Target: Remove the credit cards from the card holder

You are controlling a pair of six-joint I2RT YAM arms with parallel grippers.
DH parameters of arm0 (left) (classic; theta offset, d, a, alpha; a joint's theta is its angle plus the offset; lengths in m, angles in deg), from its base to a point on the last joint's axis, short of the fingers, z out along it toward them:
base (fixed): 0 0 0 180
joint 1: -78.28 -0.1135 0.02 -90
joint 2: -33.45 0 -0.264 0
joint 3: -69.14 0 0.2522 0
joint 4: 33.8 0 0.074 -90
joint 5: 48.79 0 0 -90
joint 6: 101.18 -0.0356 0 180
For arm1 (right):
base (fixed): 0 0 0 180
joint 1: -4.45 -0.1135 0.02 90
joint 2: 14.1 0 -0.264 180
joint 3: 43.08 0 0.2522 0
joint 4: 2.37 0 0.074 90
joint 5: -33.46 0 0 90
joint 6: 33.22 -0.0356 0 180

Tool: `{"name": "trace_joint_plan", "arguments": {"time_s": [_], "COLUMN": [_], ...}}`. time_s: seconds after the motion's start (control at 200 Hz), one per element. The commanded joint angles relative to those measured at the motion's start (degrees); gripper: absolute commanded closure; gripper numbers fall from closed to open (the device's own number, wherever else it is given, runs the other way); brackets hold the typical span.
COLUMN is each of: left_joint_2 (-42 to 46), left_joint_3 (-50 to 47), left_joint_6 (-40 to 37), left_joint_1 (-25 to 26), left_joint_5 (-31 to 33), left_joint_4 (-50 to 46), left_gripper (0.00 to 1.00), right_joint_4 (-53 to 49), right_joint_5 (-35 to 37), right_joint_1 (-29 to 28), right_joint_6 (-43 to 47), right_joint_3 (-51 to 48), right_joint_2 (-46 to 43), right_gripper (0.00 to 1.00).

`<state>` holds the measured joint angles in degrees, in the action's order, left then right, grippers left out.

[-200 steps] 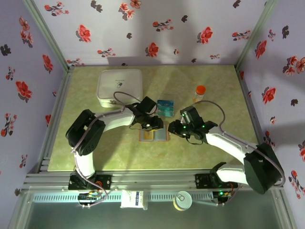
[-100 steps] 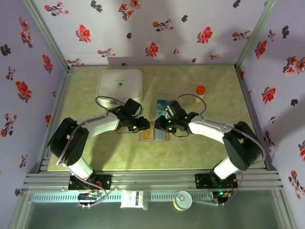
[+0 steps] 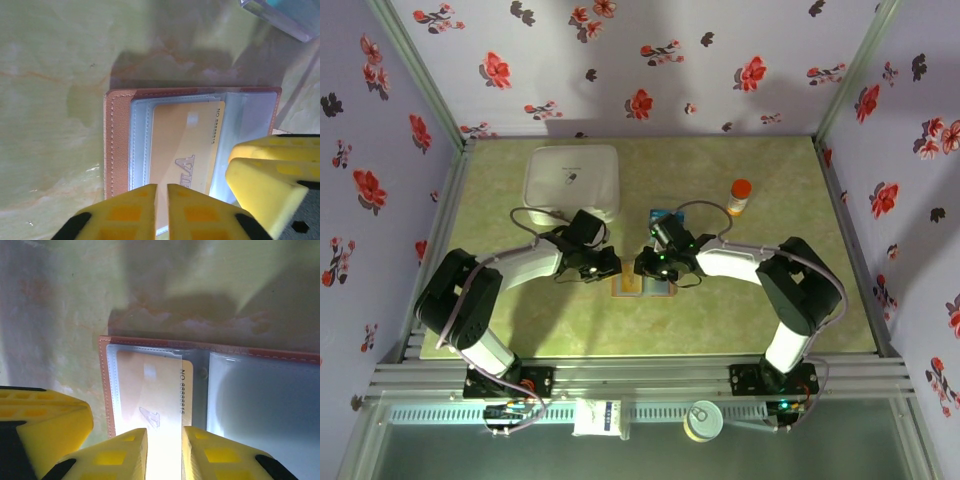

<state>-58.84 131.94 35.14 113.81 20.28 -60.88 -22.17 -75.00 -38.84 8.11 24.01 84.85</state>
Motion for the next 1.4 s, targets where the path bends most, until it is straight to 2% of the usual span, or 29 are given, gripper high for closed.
{"name": "trace_joint_plan", "arguments": {"time_s": [0.0, 0.185, 0.475, 0.66, 1.025, 1.4], "left_joint_2": [-1.7, -3.1, -5.9, -5.8, -4.3, -2.6], "left_joint_3": [-0.1, -0.3, 0.5, 0.2, -1.3, 0.0], "left_joint_6": [-1.3, -1.8, -3.5, -4.6, -4.5, -4.8], "left_joint_1": [-0.5, -0.6, -0.8, -1.4, -2.0, -2.1], "left_joint_5": [-2.0, -2.3, -2.3, -1.1, -0.2, -0.9], "left_joint_4": [1.7, 2.0, 0.1, -2.0, -2.1, -3.0], "left_gripper": [0.92, 0.97, 1.00, 1.00, 1.00, 1.00], "right_joint_4": [0.8, 0.8, 1.6, 1.4, -5.9, -5.5], "right_joint_5": [-1.0, -1.3, -1.0, -1.3, 4.1, 3.4], "right_joint_1": [-0.4, -0.7, -0.7, -0.8, -0.9, -0.9], "right_joint_6": [-1.3, -1.5, -2.0, -2.1, 0.9, 1.1], "right_joint_3": [1.9, 2.4, 1.7, 1.9, 2.8, 2.5], "right_joint_2": [1.5, 2.5, 3.8, 4.8, 2.2, -0.7], "right_gripper": [0.75, 0.75, 0.76, 0.79, 0.79, 0.78]}}
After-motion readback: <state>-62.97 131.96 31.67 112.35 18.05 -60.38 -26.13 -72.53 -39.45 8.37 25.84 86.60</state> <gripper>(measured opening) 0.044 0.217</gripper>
